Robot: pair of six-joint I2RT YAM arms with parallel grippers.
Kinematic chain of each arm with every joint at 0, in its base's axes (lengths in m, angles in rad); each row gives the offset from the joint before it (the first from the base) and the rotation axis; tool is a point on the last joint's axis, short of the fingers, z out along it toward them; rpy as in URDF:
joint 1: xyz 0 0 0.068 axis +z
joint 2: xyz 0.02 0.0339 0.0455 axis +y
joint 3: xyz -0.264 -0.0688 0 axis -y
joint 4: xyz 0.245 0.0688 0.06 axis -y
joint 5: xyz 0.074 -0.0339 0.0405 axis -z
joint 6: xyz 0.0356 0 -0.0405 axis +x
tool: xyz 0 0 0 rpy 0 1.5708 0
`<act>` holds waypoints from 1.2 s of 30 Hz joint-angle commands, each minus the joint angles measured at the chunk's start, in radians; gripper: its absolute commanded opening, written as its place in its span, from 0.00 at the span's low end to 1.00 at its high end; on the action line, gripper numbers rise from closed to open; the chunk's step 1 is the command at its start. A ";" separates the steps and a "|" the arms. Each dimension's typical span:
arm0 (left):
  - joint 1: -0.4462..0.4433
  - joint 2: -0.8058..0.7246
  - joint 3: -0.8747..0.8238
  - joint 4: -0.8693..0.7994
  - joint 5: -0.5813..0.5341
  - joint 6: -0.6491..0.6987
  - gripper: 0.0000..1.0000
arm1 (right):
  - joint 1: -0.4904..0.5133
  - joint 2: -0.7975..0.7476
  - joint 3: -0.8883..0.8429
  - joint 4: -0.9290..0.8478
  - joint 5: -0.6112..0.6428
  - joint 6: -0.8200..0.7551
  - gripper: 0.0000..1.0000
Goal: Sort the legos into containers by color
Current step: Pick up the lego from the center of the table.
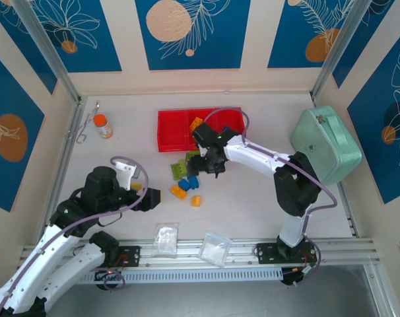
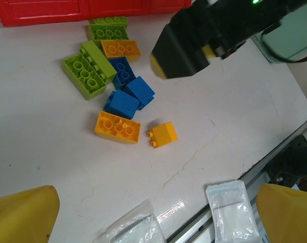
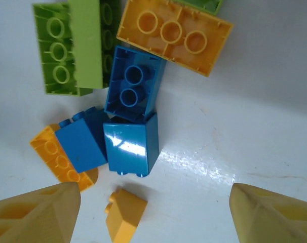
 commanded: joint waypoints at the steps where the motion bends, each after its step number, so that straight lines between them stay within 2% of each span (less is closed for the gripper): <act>1: -0.007 -0.010 -0.004 0.006 -0.011 0.013 0.99 | 0.043 0.060 0.068 -0.007 0.070 0.054 0.78; 5: -0.007 -0.011 -0.003 0.006 -0.014 0.013 0.99 | 0.069 0.129 0.118 -0.021 0.091 0.074 0.77; 10: -0.008 -0.008 -0.004 0.006 -0.011 0.013 0.99 | 0.112 0.201 0.217 -0.083 0.200 0.075 0.76; 14: -0.007 -0.006 -0.003 0.005 -0.012 0.016 0.99 | 0.124 0.256 0.280 -0.128 0.234 0.069 0.75; 23: -0.007 -0.005 -0.003 0.003 -0.018 0.016 0.99 | 0.113 0.254 0.240 -0.124 0.260 0.058 0.67; 31: -0.008 -0.004 -0.003 0.003 -0.023 0.015 0.99 | 0.119 0.260 0.179 -0.067 0.191 0.054 0.63; 36: -0.007 -0.004 -0.003 0.002 -0.025 0.014 0.99 | 0.112 0.251 0.137 -0.057 0.205 0.071 0.56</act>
